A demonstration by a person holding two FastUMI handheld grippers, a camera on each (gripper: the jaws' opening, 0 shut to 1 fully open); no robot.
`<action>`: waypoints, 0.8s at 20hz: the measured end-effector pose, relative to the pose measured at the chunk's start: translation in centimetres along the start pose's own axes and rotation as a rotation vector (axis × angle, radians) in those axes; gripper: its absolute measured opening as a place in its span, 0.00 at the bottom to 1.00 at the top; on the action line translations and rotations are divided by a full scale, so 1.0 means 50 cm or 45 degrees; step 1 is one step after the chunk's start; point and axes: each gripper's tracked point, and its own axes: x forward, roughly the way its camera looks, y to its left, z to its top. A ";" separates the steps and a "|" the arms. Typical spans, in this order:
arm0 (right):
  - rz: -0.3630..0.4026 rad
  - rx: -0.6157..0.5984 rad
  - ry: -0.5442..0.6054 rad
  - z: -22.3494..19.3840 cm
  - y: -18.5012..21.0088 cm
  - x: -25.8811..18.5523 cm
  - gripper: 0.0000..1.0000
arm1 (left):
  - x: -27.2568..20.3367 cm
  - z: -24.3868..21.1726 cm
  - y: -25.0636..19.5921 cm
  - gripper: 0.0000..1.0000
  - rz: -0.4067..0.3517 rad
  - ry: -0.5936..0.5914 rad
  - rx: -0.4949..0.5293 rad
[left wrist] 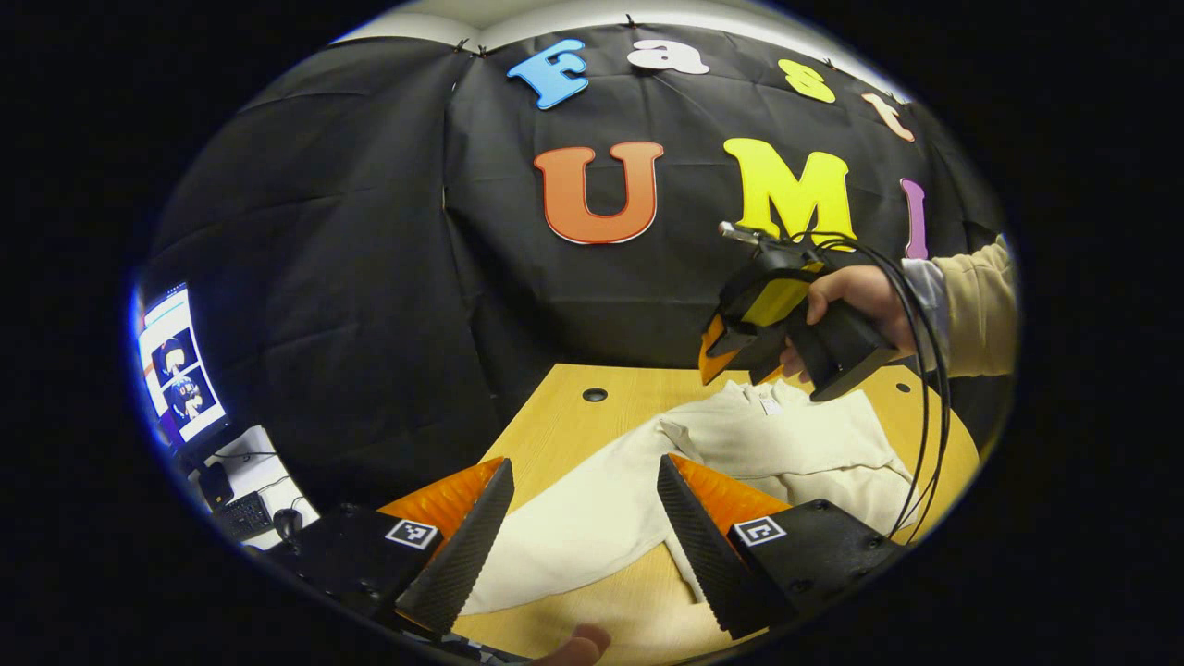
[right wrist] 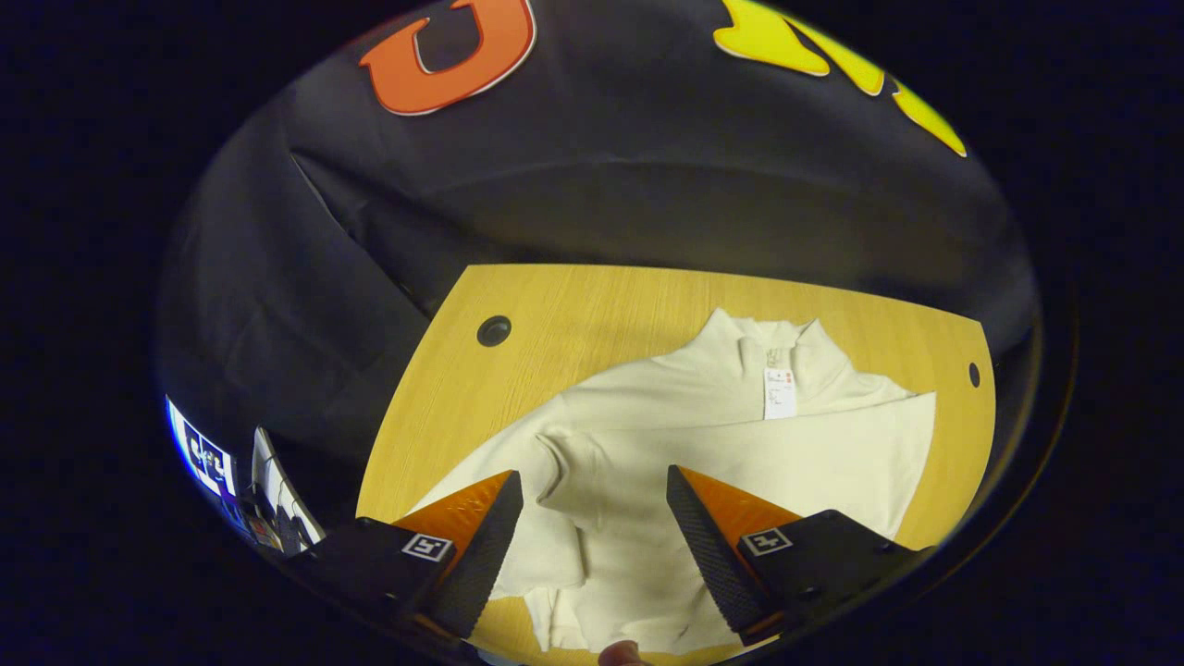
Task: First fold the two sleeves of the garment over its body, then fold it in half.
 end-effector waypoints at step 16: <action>-0.370 -0.162 -1.017 0.142 -0.366 -0.622 0.96 | 0.000 -0.276 0.199 1.00 0.433 0.429 -0.250</action>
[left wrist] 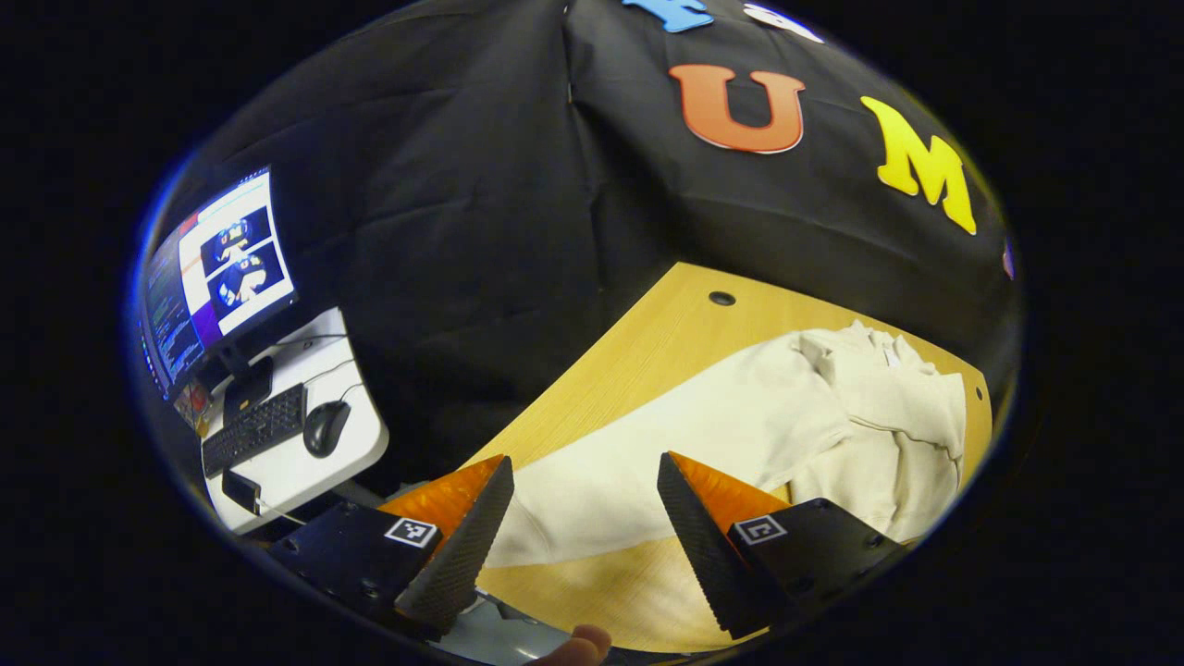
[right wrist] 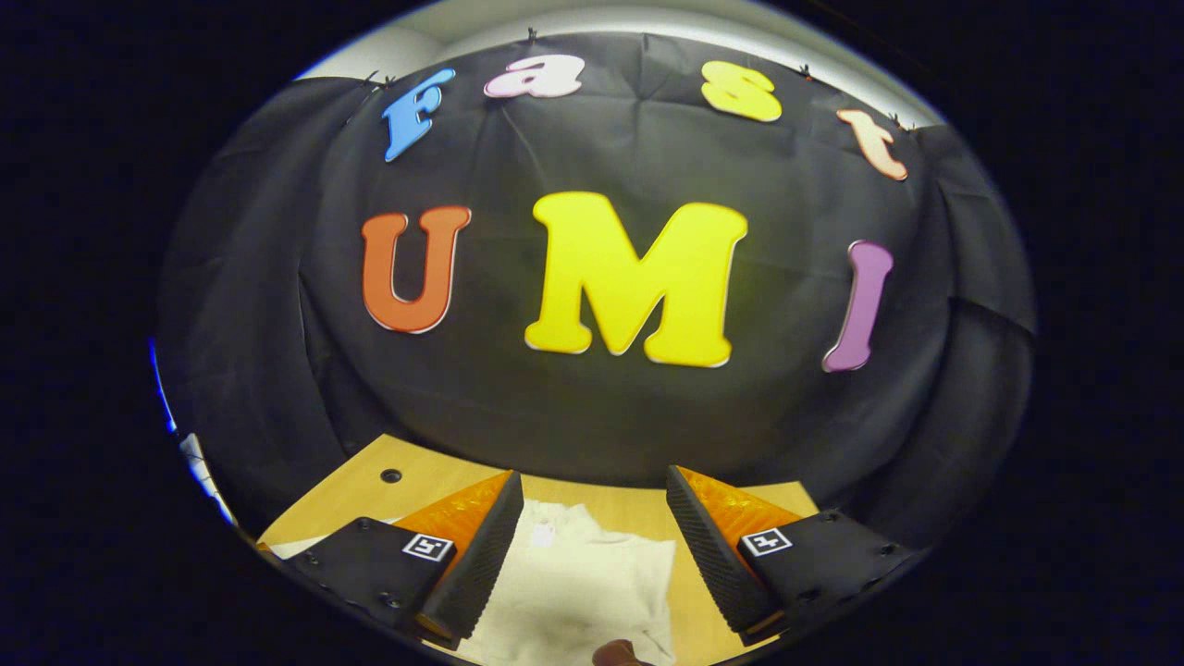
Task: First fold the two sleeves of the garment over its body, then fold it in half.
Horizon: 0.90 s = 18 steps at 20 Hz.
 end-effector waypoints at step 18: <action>-0.043 -0.003 -0.028 -0.083 -0.104 -0.232 0.95 | 0.111 -0.175 0.139 1.00 0.271 0.629 -0.498</action>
